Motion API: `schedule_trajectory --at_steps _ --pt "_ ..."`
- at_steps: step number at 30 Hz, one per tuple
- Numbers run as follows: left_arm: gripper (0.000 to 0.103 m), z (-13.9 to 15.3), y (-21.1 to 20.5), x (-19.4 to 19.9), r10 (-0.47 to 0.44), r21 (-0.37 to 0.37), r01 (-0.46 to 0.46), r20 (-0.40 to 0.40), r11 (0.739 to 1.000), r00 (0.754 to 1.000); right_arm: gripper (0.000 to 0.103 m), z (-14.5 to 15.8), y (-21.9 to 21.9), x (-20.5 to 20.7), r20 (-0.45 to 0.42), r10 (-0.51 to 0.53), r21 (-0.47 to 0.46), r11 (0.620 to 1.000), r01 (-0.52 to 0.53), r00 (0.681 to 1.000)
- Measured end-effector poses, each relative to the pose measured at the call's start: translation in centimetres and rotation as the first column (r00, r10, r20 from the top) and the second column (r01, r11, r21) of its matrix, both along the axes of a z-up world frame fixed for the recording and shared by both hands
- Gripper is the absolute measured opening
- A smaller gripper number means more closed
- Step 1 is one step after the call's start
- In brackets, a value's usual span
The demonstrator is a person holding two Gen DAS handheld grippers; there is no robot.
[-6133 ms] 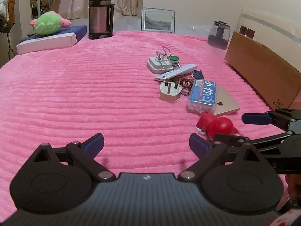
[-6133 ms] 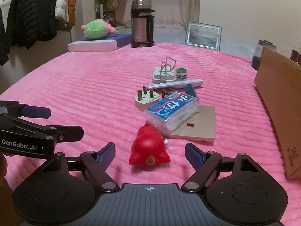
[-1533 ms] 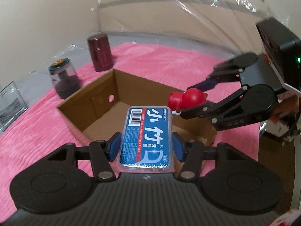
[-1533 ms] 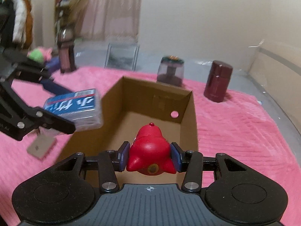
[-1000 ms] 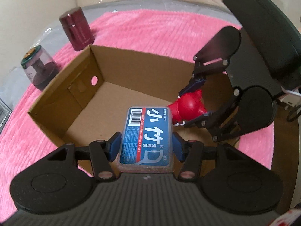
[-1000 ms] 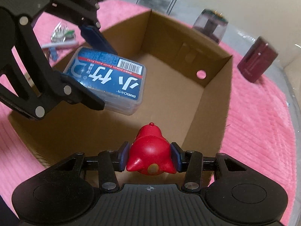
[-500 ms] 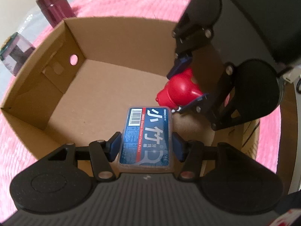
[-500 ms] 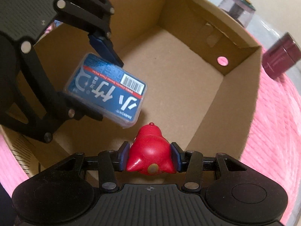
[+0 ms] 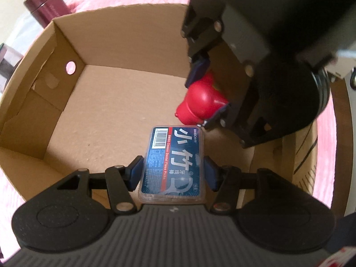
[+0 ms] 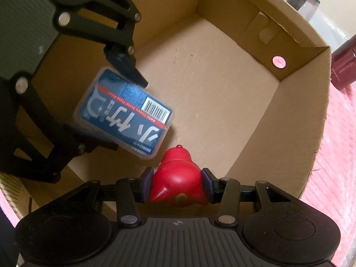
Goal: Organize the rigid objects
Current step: 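Carry the boxed pack and red toy into the cardboard box with both tools, then open both tools to drop the pack and red toy into the box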
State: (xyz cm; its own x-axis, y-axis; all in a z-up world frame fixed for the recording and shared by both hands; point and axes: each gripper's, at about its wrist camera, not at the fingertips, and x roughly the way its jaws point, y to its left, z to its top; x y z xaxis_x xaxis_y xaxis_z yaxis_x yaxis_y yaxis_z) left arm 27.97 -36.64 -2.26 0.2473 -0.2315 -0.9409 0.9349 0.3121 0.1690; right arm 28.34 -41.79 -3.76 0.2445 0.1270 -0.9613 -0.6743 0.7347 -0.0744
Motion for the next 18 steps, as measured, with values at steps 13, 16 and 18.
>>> schedule_trajectory --at_steps 13,16,18 --pt "0.052 -0.4 -0.3 -0.1 -0.032 0.038 0.032 0.002 0.999 0.999 0.043 -0.4 0.0 -0.9 0.013 0.010 0.003 1.000 -0.010 1.000" --pt "0.052 -0.6 -0.3 0.0 -0.036 0.045 0.036 0.005 0.998 0.999 0.043 -0.3 0.1 -1.2 0.019 0.011 0.008 1.000 -0.011 1.000" --pt "0.052 -0.7 -0.2 0.0 -0.032 0.044 0.031 0.004 0.999 0.999 0.043 -0.3 0.1 -1.2 0.021 0.007 0.014 1.000 -0.008 1.000"
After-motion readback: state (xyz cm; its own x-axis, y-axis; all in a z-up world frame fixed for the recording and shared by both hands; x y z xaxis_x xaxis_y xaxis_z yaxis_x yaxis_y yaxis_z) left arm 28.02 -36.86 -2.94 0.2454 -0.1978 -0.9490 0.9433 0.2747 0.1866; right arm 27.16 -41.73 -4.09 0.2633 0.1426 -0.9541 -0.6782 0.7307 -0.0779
